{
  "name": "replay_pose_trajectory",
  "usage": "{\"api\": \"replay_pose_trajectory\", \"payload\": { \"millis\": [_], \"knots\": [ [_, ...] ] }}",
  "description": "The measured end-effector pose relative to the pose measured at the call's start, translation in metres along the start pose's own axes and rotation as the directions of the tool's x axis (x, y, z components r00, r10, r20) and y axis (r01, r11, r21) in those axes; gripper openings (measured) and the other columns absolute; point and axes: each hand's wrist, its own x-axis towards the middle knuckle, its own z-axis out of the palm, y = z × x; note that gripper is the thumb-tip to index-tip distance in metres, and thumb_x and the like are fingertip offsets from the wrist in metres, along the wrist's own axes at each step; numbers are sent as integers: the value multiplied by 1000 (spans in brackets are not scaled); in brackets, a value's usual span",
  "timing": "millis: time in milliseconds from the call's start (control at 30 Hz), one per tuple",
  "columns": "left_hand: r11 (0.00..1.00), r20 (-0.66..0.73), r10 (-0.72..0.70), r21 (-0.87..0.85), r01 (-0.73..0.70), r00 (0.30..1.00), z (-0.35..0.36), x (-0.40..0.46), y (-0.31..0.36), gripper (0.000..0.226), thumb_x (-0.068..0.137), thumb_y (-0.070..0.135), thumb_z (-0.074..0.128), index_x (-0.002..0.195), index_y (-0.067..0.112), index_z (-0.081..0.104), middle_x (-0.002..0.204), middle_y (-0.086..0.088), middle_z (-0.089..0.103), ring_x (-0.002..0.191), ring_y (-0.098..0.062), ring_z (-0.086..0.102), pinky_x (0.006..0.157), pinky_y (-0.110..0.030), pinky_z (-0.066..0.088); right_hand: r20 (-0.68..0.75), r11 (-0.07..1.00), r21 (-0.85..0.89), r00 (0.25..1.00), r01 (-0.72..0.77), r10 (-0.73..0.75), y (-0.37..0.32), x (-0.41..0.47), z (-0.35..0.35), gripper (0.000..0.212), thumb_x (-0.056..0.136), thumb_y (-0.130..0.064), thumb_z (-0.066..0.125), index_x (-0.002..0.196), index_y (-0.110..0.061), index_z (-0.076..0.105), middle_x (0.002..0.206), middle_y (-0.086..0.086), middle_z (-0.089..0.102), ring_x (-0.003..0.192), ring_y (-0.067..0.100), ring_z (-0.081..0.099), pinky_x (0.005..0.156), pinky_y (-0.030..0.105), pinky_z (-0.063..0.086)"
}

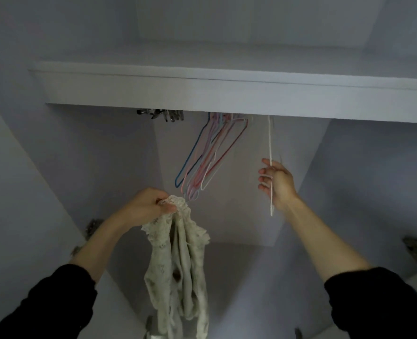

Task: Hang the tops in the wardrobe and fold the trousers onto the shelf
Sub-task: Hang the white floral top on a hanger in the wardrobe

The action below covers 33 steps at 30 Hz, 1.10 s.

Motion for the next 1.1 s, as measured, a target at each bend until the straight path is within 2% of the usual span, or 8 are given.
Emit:
{"api": "replay_pose_trajectory", "payload": {
  "millis": [133,267,400,500,600,767,967,1100],
  "knots": [
    [999,35,-11,-45,13,999,20,-3,11,25,86,15,66,70,-2,56,65,-4,44,63,-13,42,60,-26,35,-123,942,-270,978,-198,170,29,-14,-44,20,88,-5,49,72,-13,57,62,2,43,46,14,33,44,18,25],
    [999,53,8,-39,-6,999,52,-13,30,26,86,16,66,70,-1,55,65,-4,43,62,-13,41,58,-24,33,-183,876,-390,956,-285,230,62,-33,-104,31,90,-24,58,62,-14,52,51,-1,38,27,7,26,33,12,19],
    [999,49,8,-35,-6,999,89,-26,50,21,87,16,65,74,4,54,67,-5,38,64,-14,36,53,-21,28,-51,939,-242,969,-245,240,79,-64,-153,40,87,-27,65,59,-18,38,40,-5,31,28,6,26,35,13,24],
    [1000,38,-7,-3,7,999,115,-39,61,27,87,17,65,70,6,48,64,-3,35,59,-12,33,48,-18,25,156,943,-70,931,-324,331,79,-75,-180,38,69,-47,75,69,-14,57,52,3,53,48,13,55,62,29,49],
    [999,14,-39,13,39,999,131,-52,65,33,86,18,66,65,7,44,60,0,33,56,-12,31,47,-18,26,279,928,-115,886,-354,372,76,-71,-190,30,88,-45,53,95,-16,60,59,2,61,69,18,60,80,35,48],
    [995,20,-99,-2,99,995,140,-71,65,41,86,17,66,59,12,36,57,5,30,51,-8,28,45,-17,25,124,872,-336,901,-355,415,82,-73,-190,50,98,-50,33,77,-12,59,57,3,47,55,18,48,61,28,47],
    [991,5,-135,-3,135,991,127,-71,67,43,87,16,65,56,14,36,56,5,31,50,-9,29,44,-15,24,95,904,-358,954,-232,283,80,-74,-192,40,101,-33,38,78,-5,57,40,-6,54,44,10,48,56,25,47],
    [983,-35,-178,-63,175,983,112,-67,62,38,86,13,65,56,13,42,53,8,35,47,-5,33,45,-16,26,116,889,-455,987,-44,108,67,-71,-188,50,102,-32,34,72,0,57,34,-5,52,34,8,52,48,9,44]
  ]
}}
